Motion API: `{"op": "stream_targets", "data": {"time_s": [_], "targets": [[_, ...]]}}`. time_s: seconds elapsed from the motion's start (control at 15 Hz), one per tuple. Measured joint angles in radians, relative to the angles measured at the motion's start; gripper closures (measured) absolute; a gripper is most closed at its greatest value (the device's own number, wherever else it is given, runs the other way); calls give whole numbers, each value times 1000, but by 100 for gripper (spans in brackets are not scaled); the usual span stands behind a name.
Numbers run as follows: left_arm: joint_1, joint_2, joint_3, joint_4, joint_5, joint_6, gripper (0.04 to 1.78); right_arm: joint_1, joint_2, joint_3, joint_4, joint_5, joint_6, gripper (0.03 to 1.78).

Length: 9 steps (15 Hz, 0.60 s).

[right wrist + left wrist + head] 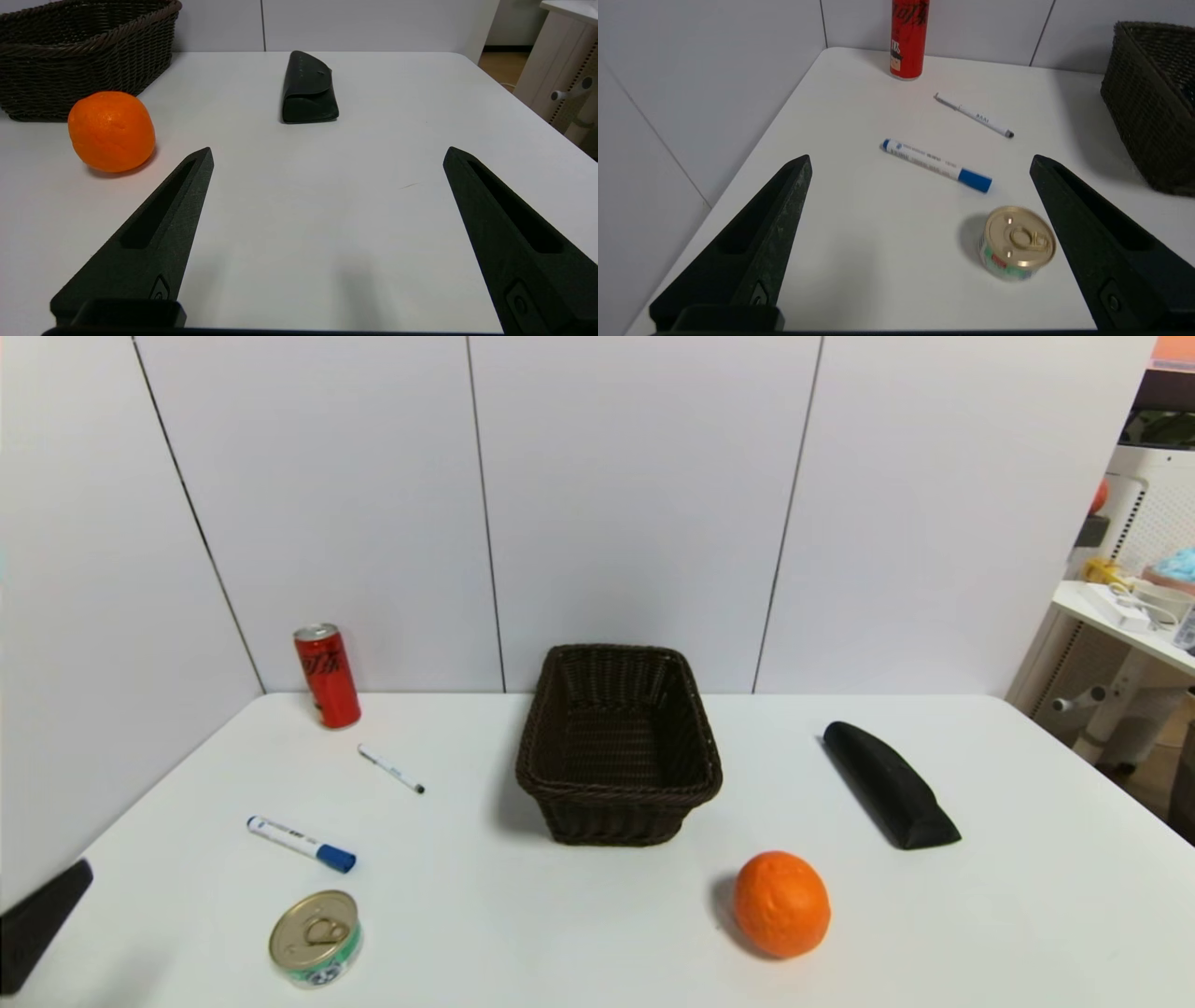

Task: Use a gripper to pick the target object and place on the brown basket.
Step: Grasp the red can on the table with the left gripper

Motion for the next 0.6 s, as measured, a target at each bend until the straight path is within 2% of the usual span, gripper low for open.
{"op": "stream_targets", "data": {"time_s": [0.4,0.6], "targets": [[18,645,-474,-84,4,-8,13,0,0,0,0,0,0,11],[20,926,-625,-176,-81,-8,13,0,0,0,0,0,0,11]]}}
